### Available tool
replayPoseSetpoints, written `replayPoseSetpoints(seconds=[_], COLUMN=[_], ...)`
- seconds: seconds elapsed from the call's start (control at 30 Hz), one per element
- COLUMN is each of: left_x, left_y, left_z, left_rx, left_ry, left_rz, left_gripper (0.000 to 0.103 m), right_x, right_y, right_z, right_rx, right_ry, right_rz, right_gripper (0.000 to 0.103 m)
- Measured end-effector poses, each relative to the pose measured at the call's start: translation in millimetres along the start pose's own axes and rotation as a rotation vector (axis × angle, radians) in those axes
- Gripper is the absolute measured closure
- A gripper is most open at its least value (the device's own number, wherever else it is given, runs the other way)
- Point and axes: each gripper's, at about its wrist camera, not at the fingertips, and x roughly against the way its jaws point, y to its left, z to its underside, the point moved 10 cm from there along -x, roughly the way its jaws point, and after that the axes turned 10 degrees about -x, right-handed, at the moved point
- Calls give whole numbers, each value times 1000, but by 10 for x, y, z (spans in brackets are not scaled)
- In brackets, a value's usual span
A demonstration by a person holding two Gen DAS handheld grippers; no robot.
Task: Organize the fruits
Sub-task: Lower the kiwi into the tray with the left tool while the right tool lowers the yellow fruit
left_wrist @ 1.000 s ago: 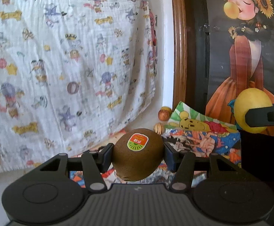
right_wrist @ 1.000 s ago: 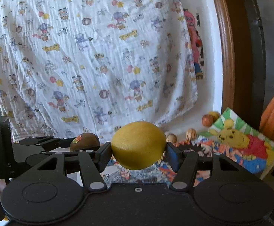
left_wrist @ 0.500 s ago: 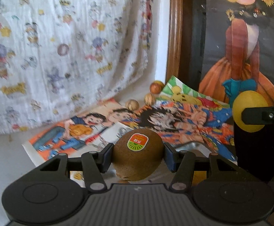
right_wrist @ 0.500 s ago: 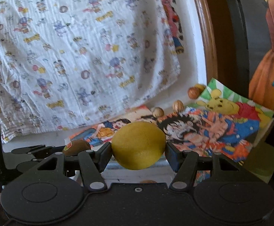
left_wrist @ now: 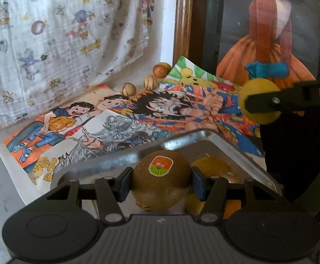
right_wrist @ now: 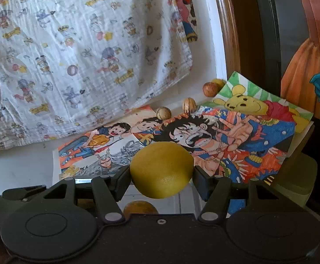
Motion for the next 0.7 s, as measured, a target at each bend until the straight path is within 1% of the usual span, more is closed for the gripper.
replayPoseSetpoints(seconds=[0.13, 0.33, 0.47, 0.7], left_x=[-12, -46, -34, -9], left_y=[-58, -72, -126, -181], left_z=[60, 146, 214, 250], left_rx=[-26, -32, -34, -67], left_ry=[20, 59, 80, 88], left_rz=[0, -2, 13, 9], left_gripper=[43, 43, 43, 43], right_x=[-165, -470, -642, -887], right_y=[-48, -104, -131, -214], right_z=[49, 117, 142, 239], right_rx=[-1, 14, 18, -1], right_ry=[29, 80, 107, 160], right_rz=[-4, 0, 1, 8], right_gripper=[40, 40, 40, 40])
